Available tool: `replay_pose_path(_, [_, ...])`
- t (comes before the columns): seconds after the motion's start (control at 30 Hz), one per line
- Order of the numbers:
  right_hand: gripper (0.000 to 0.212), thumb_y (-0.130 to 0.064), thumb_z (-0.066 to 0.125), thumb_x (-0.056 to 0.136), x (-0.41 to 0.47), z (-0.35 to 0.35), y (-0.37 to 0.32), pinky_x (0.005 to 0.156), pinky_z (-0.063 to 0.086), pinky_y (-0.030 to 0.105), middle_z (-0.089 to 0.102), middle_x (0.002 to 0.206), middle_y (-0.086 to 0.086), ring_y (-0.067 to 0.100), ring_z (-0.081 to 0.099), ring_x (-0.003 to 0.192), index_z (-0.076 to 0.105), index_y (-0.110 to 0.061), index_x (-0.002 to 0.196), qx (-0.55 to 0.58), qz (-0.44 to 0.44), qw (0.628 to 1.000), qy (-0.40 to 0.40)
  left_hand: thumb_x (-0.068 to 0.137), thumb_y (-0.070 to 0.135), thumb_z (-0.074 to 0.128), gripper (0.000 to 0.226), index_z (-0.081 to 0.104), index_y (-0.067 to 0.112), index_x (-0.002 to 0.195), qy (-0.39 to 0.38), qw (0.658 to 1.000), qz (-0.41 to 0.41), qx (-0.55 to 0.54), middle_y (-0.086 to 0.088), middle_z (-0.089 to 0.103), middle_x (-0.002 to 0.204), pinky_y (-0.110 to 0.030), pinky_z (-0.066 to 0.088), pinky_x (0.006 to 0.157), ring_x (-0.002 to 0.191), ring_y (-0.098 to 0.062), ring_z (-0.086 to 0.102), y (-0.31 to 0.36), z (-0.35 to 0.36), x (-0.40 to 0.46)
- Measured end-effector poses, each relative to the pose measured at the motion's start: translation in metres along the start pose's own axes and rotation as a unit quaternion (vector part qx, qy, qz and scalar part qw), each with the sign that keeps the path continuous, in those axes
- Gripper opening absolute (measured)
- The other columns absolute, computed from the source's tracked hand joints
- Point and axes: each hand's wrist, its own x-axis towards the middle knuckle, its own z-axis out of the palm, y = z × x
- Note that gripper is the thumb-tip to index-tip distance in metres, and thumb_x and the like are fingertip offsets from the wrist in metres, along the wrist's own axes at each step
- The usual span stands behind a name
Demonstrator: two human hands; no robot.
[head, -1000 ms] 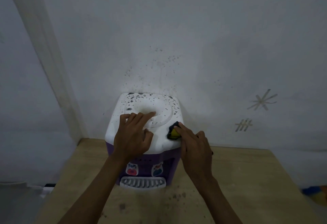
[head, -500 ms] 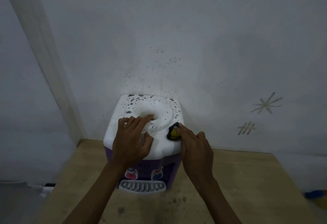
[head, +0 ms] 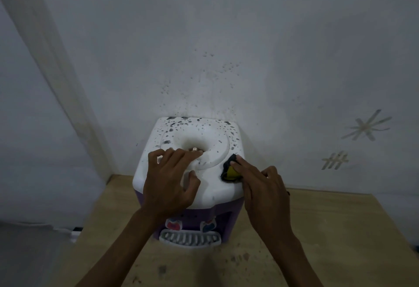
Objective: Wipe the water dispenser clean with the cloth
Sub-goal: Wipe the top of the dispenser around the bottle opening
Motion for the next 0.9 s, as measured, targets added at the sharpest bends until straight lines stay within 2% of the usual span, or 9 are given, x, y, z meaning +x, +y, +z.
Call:
replay_pose_path(0.17, [0.061, 0.001, 0.078, 0.082, -0.006, 0.002, -0.005, 0.063, 0.051, 0.036, 0.062, 0.144, -0.009, 0.021, 0.048, 0.083, 0.067, -0.024, 0.137, 0.02, -0.016, 1.0, -0.01, 0.084, 0.029, 0.06, 0.036, 0.07, 0.022, 0.117, -0.005, 1.0, 0.002, 0.023, 0.007, 0.069, 0.112, -0.04, 0.031, 0.102, 0.103, -0.018, 0.063, 0.003, 0.0, 0.001])
replay_pose_path(0.33, [0.047, -0.007, 0.064, 0.095, 0.006, 0.007, 0.01, 0.071, 0.048, 0.037, 0.061, 0.145, -0.011, 0.022, 0.048, 0.088, 0.066, -0.027, 0.137, 0.017, -0.021, 1.0, -0.016, 0.087, 0.037, 0.059, 0.035, 0.067, 0.029, 0.119, -0.051, 0.998, -0.037, 0.015, 0.009, 0.061, 0.114, -0.037, 0.023, 0.1, 0.109, -0.015, 0.055, 0.008, -0.003, 0.006])
replay_pose_path(0.5, [0.043, -0.006, 0.063, 0.096, 0.0, 0.008, -0.003, 0.069, 0.051, 0.04, 0.062, 0.144, -0.004, 0.026, 0.05, 0.087, 0.067, -0.021, 0.136, 0.02, -0.012, 1.0, -0.008, 0.089, 0.04, 0.061, 0.029, 0.07, 0.028, 0.114, -0.068, 0.996, -0.033, 0.05, 0.007, 0.06, 0.113, -0.021, 0.009, 0.104, 0.111, -0.017, 0.052, 0.013, 0.0, 0.016])
replay_pose_path(0.53, [0.04, -0.01, 0.058, 0.099, -0.004, 0.006, -0.004, 0.068, 0.051, 0.039, 0.062, 0.144, -0.005, 0.025, 0.049, 0.087, 0.067, -0.022, 0.137, 0.016, -0.021, 1.0, -0.009, 0.088, 0.039, 0.061, 0.028, 0.07, 0.027, 0.113, -0.067, 0.996, -0.029, 0.057, 0.005, 0.061, 0.112, -0.023, 0.01, 0.105, 0.11, -0.018, 0.053, 0.015, 0.002, 0.018])
replay_pose_path(0.6, [0.041, -0.021, 0.047, 0.102, -0.01, 0.001, -0.002, 0.066, 0.049, 0.035, 0.062, 0.144, -0.007, 0.022, 0.048, 0.087, 0.066, -0.024, 0.137, 0.014, -0.029, 0.999, -0.013, 0.089, 0.037, 0.06, 0.026, 0.069, 0.027, 0.111, -0.07, 0.995, -0.027, 0.068, 0.004, 0.06, 0.111, -0.038, 0.02, 0.104, 0.11, -0.019, 0.053, 0.017, 0.007, 0.021])
replay_pose_path(0.67, [0.04, -0.018, 0.049, 0.101, -0.008, 0.001, 0.0, 0.066, 0.048, 0.034, 0.063, 0.142, -0.01, 0.02, 0.048, 0.086, 0.066, -0.025, 0.137, 0.01, -0.023, 1.0, -0.012, 0.09, 0.035, 0.056, 0.025, 0.066, 0.027, 0.111, -0.077, 0.994, -0.036, 0.069, 0.004, 0.059, 0.111, -0.049, 0.028, 0.101, 0.11, -0.02, 0.052, 0.017, 0.01, 0.021])
replay_pose_path(0.73, [0.045, -0.005, 0.063, 0.096, 0.0, 0.005, -0.001, 0.069, 0.047, 0.036, 0.063, 0.142, -0.01, 0.021, 0.048, 0.087, 0.067, -0.025, 0.136, 0.008, 0.001, 1.0, -0.007, 0.091, 0.034, 0.05, 0.027, 0.066, 0.028, 0.112, -0.083, 0.993, -0.05, 0.067, 0.004, 0.058, 0.113, -0.052, 0.03, 0.101, 0.112, -0.021, 0.051, 0.016, 0.01, 0.02])
replay_pose_path(0.8, [0.049, -0.001, 0.072, 0.09, 0.007, 0.008, -0.008, 0.07, 0.049, 0.038, 0.063, 0.142, -0.007, 0.024, 0.049, 0.087, 0.069, -0.024, 0.134, 0.006, 0.028, 1.0, -0.002, 0.091, 0.033, 0.048, 0.031, 0.067, 0.028, 0.114, -0.085, 0.993, -0.054, 0.069, 0.004, 0.058, 0.115, -0.051, 0.03, 0.101, 0.114, -0.022, 0.051, 0.016, 0.009, 0.018])
replay_pose_path(0.9, [0.04, -0.01, 0.06, 0.098, 0.002, 0.007, -0.011, 0.07, 0.047, 0.034, 0.063, 0.143, -0.009, 0.021, 0.047, 0.087, 0.068, -0.024, 0.134, 0.014, 0.008, 1.0, -0.004, 0.091, 0.033, 0.047, 0.032, 0.068, 0.028, 0.114, -0.077, 0.993, -0.056, 0.063, 0.004, 0.06, 0.115, -0.047, 0.026, 0.102, 0.115, -0.022, 0.052, 0.016, 0.008, 0.016])
